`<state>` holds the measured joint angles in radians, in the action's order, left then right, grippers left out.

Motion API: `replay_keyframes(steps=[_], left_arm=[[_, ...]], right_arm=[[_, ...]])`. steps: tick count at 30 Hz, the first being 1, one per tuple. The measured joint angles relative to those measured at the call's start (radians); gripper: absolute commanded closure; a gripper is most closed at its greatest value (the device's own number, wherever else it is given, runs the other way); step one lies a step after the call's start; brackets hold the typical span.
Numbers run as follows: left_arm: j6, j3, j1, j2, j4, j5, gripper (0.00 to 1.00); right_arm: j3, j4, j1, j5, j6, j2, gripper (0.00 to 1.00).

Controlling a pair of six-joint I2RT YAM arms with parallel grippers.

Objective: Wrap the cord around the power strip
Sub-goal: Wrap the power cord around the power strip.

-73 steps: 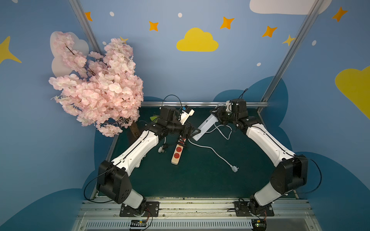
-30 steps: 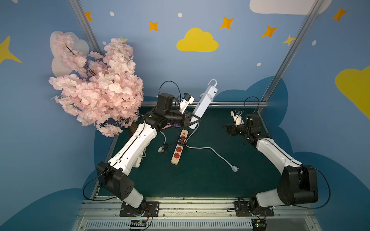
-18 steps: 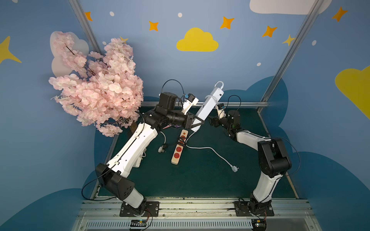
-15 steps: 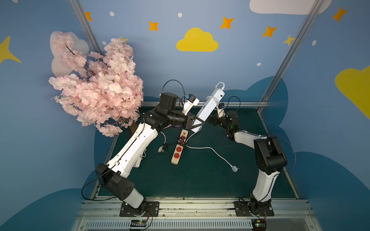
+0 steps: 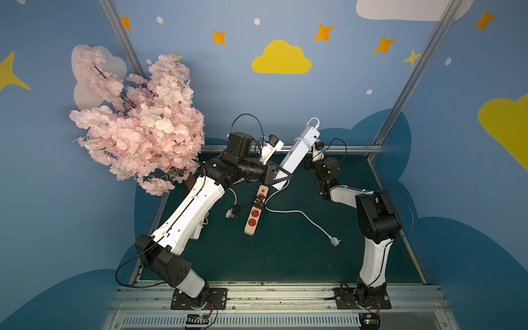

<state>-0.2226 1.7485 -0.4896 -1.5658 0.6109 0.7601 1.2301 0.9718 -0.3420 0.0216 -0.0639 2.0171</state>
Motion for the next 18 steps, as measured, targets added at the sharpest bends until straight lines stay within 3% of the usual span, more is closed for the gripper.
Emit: replay_keyframes(steps=[2,10,18], left_arm=[[-0.018,0.0,0.019,0.004,-0.025,-0.005,0.97],[-0.016,0.071,0.154,-0.057,-0.074,-0.127,0.97],[0.307,0.308,0.157,-0.282,0.171,-0.5,0.98]], right_arm=[[-0.064,-0.008,-0.005,0.01,-0.024,-0.029,1.0],[-0.343,-0.211,-0.133,-0.021,-0.219,-0.347,1.0],[-0.433,-0.479,-0.225,-0.108,-0.466,-0.735,1.0]])
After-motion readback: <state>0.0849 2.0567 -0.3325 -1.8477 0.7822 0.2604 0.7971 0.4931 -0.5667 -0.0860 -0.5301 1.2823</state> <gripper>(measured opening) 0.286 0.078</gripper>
